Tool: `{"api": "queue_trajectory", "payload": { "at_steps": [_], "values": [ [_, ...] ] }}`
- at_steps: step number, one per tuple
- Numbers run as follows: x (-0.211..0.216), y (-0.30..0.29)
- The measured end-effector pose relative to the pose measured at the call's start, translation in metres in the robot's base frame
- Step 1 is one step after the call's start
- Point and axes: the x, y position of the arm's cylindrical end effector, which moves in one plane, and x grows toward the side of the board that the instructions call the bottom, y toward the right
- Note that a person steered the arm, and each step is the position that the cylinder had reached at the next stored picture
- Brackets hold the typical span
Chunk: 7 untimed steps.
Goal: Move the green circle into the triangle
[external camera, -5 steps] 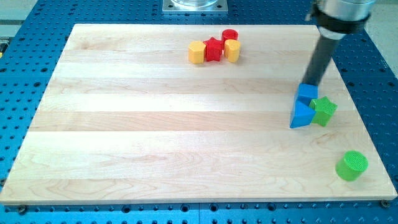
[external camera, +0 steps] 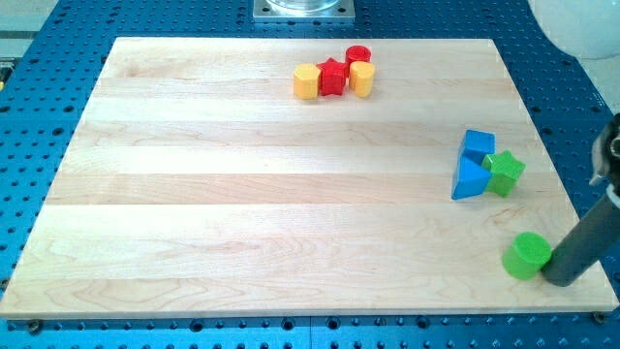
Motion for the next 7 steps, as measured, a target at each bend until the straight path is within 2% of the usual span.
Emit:
{"api": "queue_trajectory", "payload": {
  "at_steps": [1,2,4,5,6,7],
  "values": [
    [-0.002,-0.033],
    [-0.005,-0.092],
    [-0.062,-0.103],
    [-0.056,-0.195],
    [-0.078,-0.183],
    [-0.078,-0.154]
  ]
}}
